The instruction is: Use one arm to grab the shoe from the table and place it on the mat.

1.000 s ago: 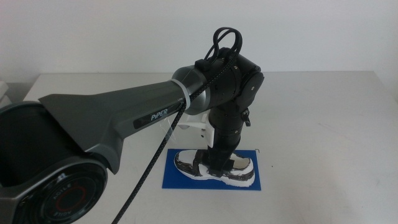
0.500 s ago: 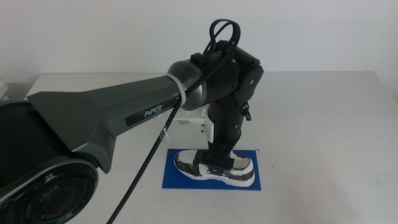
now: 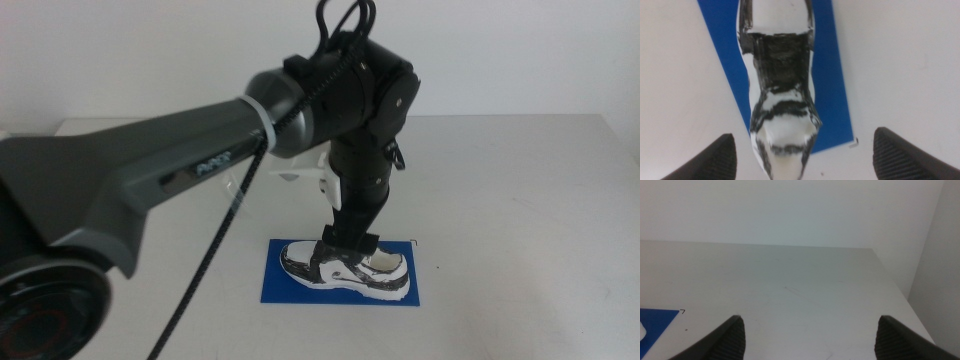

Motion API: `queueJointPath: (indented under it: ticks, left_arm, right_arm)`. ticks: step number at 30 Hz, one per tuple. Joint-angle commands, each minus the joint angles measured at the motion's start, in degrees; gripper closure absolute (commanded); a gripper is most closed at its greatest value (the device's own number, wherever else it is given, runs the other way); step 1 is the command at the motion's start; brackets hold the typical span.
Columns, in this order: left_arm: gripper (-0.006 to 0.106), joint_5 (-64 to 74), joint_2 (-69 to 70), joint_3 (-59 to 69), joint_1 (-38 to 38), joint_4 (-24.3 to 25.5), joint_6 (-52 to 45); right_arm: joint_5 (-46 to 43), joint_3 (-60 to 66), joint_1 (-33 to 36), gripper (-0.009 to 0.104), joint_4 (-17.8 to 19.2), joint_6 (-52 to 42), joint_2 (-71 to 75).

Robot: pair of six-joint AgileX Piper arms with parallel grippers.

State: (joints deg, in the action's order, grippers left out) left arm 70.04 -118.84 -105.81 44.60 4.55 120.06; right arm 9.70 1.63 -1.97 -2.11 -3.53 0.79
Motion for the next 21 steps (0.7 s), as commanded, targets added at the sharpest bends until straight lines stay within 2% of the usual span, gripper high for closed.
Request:
queueJointPath:
  ticks: [1, 5, 10, 21]
  left_arm:
    - [0.007, 5.53, 5.40, -1.66, 0.31, 0.43, 1.36]
    - [0.007, 5.53, 8.59, -1.66, 0.31, 3.39, 1.32]
    - [0.007, 5.48, 14.05, -1.66, 0.31, 12.91, -2.69]
    - [0.007, 5.48, 23.17, -1.66, 0.31, 38.64, -31.15]
  right_arm:
    - [-4.55, -0.54, -0.26, 0.029, 0.49, -0.72, 1.21]
    - [-4.55, -0.54, -0.26, 0.029, 0.49, -0.72, 1.21]
    - [-4.55, -0.54, -0.26, 0.029, 0.49, -0.72, 1.21]
    - [-4.55, -0.54, -0.26, 0.029, 0.49, -0.72, 1.21]
